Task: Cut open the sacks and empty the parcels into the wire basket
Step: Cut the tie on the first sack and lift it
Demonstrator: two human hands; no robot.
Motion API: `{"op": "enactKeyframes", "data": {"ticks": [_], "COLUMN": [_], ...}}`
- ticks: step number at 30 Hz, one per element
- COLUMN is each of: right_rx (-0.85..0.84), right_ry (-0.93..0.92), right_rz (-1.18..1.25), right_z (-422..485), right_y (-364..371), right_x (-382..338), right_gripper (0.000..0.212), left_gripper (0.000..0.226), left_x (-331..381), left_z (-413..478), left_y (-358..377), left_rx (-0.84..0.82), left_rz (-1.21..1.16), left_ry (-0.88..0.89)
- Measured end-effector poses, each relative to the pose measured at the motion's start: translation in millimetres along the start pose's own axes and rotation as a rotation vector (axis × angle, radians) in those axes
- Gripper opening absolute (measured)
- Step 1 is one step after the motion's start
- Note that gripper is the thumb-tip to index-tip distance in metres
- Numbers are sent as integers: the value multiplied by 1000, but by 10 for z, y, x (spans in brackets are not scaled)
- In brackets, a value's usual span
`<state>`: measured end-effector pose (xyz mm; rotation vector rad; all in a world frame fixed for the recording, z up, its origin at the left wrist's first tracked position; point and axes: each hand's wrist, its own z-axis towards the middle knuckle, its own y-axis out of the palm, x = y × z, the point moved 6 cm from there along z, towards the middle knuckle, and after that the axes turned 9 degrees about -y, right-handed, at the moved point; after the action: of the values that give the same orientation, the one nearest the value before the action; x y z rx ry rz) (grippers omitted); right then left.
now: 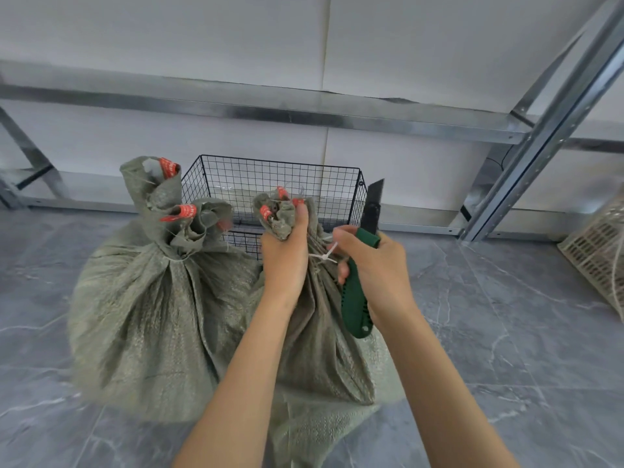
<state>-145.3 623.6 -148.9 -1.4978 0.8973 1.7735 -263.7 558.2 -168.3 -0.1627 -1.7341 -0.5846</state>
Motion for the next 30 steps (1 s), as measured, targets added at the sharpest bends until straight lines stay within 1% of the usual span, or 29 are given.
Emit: {"op": "enactKeyframes", "data": {"ticks": [3, 5, 7, 8, 11, 12, 14, 16, 20, 23, 25, 26, 28, 29, 30], "right_rx": [0, 24, 70, 97, 194, 220, 270, 315, 367, 417, 432, 440, 459, 470, 481], "right_ry": [-16, -44, -80, -92, -100, -97, -97, -104, -116, -120, -114, -109, -98, -92, -84], "right_rz": [-73, -87, -95, -91, -42, -27, -6, 27, 79, 96, 97, 101, 124, 140, 158], "right_z": [18, 19, 28, 34, 54, 63, 77, 93, 100, 91, 91, 91, 84, 79, 71], "right_y": [11, -17, -66, -92, -219, -274, -392, -519, -734, -910, -1003, -1044, -1116, -1152, -1188], "right_x": [-10, -32, -72, -95, -155, -175, -223, -277, -343, -338, -317, -301, -264, -242, -218], "right_gripper": [8, 9, 11, 12, 17, 15, 10, 12, 13, 10, 10, 11, 10, 11, 12], "left_gripper": [10, 2, 14, 16, 8, 5, 11, 15, 10, 19, 24, 23, 6, 5, 9], "left_x": [25, 39, 63, 64, 64, 60, 67, 78, 91, 84, 69, 61, 47, 30, 28], "left_z": [-23, -44, -68, -68, -46, -34, -27, -22, -3, 5, 6, 8, -5, -5, -14], "left_y": [-3, 1, 18, 17, -15, -28, -57, -78, -80, -88, -67, -50, -10, -1, 12], "left_rx": [-37, -80, -118, -127, -126, -129, -125, -118, -85, -28, -19, -22, -12, 1, 12], "left_rz": [29, 46, 71, 77, 91, 99, 108, 92, 60, 25, -2, -16, -51, -56, -57], "left_ry": [-23, -43, -45, -49, -71, -82, -95, -103, -97, -86, -91, -91, -100, -101, -100]}}
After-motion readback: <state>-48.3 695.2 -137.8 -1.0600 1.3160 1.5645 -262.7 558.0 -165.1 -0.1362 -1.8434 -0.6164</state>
